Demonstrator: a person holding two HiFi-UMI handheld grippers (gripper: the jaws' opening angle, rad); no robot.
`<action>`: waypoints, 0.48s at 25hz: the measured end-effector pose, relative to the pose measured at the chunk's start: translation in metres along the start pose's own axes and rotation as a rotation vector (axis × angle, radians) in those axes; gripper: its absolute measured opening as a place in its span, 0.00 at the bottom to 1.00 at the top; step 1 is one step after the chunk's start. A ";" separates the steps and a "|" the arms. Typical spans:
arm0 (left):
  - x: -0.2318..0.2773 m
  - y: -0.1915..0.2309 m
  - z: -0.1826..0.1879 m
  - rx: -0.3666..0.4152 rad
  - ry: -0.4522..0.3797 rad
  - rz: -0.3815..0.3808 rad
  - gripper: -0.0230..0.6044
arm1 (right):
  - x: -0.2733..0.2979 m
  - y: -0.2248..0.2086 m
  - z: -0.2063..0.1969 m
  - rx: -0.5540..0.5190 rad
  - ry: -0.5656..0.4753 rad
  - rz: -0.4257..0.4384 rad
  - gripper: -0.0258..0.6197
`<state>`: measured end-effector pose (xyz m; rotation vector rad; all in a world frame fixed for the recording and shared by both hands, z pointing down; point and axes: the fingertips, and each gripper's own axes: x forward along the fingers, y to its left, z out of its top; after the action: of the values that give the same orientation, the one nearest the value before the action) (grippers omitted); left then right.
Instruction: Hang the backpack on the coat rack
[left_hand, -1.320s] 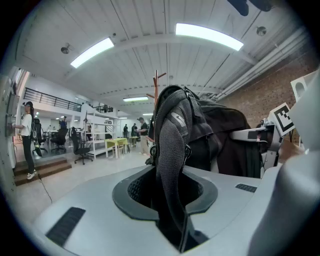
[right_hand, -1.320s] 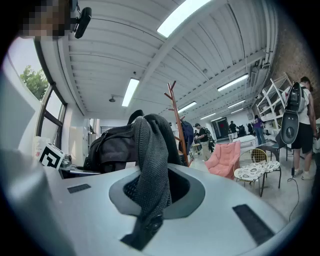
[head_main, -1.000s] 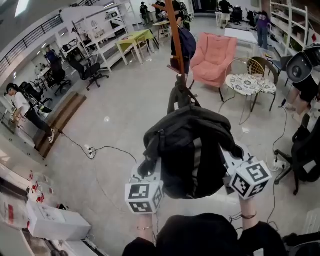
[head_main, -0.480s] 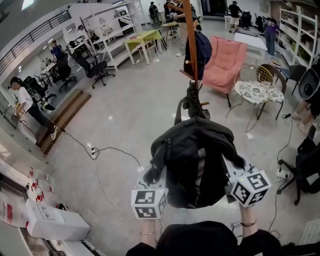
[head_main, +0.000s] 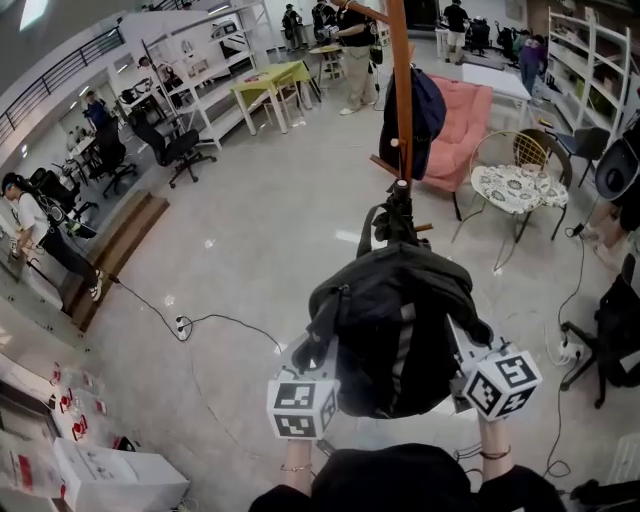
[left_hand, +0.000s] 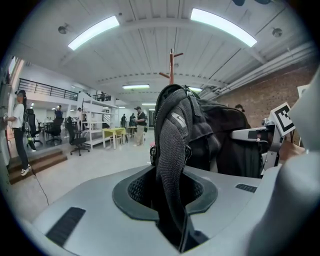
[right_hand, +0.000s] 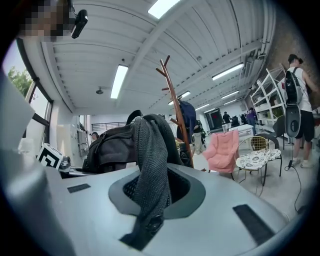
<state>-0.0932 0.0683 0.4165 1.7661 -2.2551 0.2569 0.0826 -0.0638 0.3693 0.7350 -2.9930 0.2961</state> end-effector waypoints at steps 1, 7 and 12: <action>0.007 0.006 0.003 0.004 -0.001 -0.008 0.19 | 0.007 0.000 0.001 0.001 -0.004 -0.008 0.10; 0.044 0.030 0.015 0.024 -0.005 -0.057 0.19 | 0.041 -0.008 0.005 0.013 -0.020 -0.055 0.10; 0.068 0.048 0.022 0.042 -0.007 -0.100 0.19 | 0.063 -0.010 0.006 0.013 -0.034 -0.099 0.10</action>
<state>-0.1569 0.0104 0.4179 1.8975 -2.1731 0.2798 0.0319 -0.1022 0.3709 0.8951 -2.9762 0.3013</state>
